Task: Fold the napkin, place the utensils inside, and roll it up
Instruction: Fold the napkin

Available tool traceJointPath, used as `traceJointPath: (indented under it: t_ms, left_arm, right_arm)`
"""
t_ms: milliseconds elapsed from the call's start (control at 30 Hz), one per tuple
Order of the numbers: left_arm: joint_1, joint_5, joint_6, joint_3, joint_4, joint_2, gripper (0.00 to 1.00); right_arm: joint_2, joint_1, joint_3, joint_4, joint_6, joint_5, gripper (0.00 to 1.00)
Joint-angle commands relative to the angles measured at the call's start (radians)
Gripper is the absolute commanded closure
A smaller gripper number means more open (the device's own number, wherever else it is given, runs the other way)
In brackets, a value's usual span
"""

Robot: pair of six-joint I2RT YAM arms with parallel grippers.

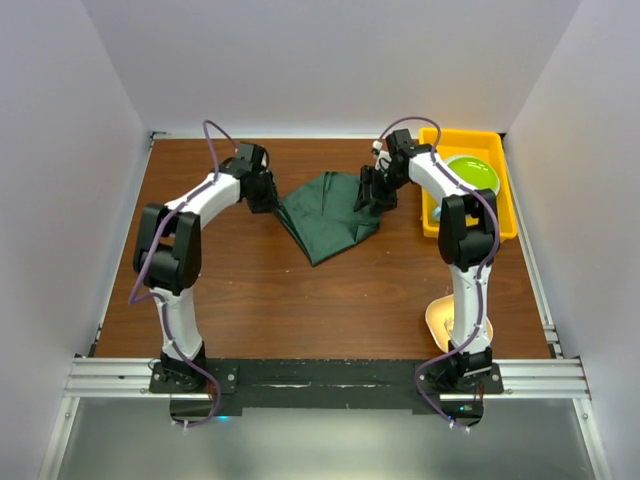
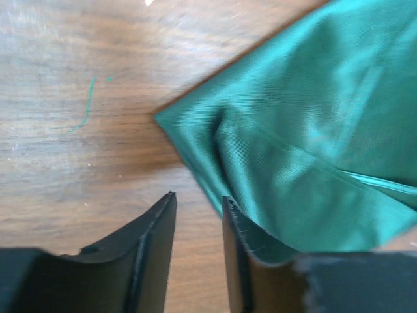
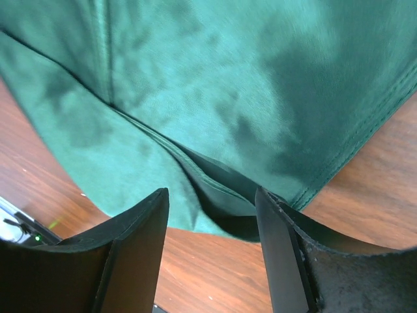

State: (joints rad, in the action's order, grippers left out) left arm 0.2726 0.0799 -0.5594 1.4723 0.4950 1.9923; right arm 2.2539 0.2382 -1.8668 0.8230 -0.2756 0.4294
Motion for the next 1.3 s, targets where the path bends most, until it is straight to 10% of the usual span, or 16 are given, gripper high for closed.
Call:
traceJointPath:
  t_ms: [0, 367, 1267]
  left_arm:
    - [-0.004, 0.050, -0.022, 0.014, -0.064, -0.092, 0.57]
    - [0.000, 0.264, -0.119, -0.027, -0.312, 0.011, 0.83]
    - [-0.030, 0.064, 0.096, -0.024, -0.127, 0.042, 0.86]
  right_arm:
    - [-0.097, -0.005, -0.055, 0.025, -0.007, -0.009, 0.39]
    - [-0.175, 0.019, 0.067, -0.027, -0.063, 0.055, 0.42]
    - [-0.134, 0.093, 0.232, -0.082, 0.039, -0.086, 0.45]
